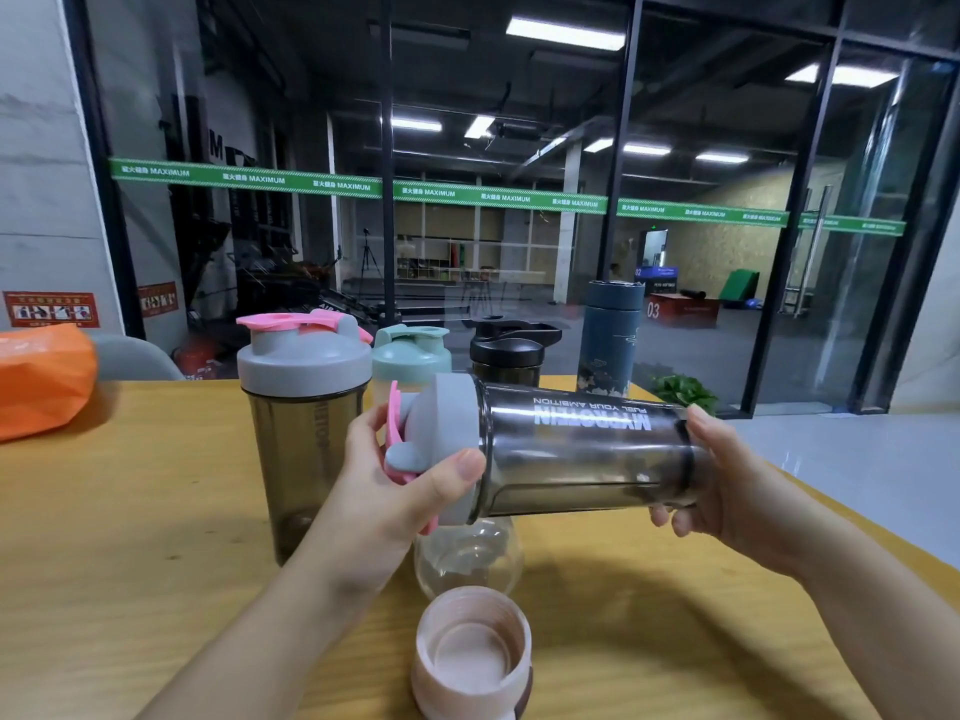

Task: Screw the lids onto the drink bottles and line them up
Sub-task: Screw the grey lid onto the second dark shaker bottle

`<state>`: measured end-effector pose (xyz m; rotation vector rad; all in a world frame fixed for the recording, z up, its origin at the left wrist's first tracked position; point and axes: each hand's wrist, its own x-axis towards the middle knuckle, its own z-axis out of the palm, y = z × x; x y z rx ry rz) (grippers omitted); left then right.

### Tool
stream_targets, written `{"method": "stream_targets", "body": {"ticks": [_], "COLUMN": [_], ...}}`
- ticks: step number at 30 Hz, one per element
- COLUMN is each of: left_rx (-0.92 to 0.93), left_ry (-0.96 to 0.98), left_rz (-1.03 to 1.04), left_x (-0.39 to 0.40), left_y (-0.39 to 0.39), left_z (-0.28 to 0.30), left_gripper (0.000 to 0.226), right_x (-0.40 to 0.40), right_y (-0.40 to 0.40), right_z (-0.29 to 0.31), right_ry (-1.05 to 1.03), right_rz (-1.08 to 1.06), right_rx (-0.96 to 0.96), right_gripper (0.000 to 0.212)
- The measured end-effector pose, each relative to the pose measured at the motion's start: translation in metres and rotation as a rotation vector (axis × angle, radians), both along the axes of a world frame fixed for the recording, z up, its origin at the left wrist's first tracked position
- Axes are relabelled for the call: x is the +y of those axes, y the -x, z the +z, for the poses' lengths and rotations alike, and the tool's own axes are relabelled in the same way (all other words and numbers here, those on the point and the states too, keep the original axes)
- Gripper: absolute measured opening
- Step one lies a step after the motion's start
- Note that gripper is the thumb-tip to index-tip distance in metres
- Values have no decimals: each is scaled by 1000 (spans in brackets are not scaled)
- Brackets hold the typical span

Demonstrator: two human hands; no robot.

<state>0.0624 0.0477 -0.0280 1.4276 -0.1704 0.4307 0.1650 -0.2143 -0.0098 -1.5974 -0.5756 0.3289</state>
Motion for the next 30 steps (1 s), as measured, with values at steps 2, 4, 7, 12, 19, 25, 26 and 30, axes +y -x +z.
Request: {"method": "stream_targets", "body": {"ticks": [2, 4, 7, 12, 19, 25, 26, 30], "left_rx": [-7, -9, -8, 13, 26, 34, 32, 29], "left_ry": [-22, -35, -50, -32, -23, -30, -21, 5], "left_rz": [-5, 11, 32, 45, 55, 50, 45, 27], "left_x": [-1, -2, -2, 2, 1, 3, 3, 4], "left_y": [1, 2, 3, 3, 2, 3, 3, 1], "left_z": [0, 1, 2, 2, 3, 4, 3, 3], "left_gripper": [118, 107, 103, 112, 106, 127, 127, 119], "right_x": [1, 2, 4, 8, -11, -13, -13, -10], "right_y": [1, 2, 3, 0, -5, -7, -7, -9], "right_z": [0, 0, 1, -2, 0, -5, -6, -6], "right_ry": [63, 115, 142, 77, -126, -170, -163, -105], "right_rz": [-3, 6, 21, 28, 327, 269, 235, 152], "right_rx": [39, 85, 128, 180, 196, 181, 161, 24], "right_gripper": [77, 77, 79, 73, 81, 93, 98, 104]}}
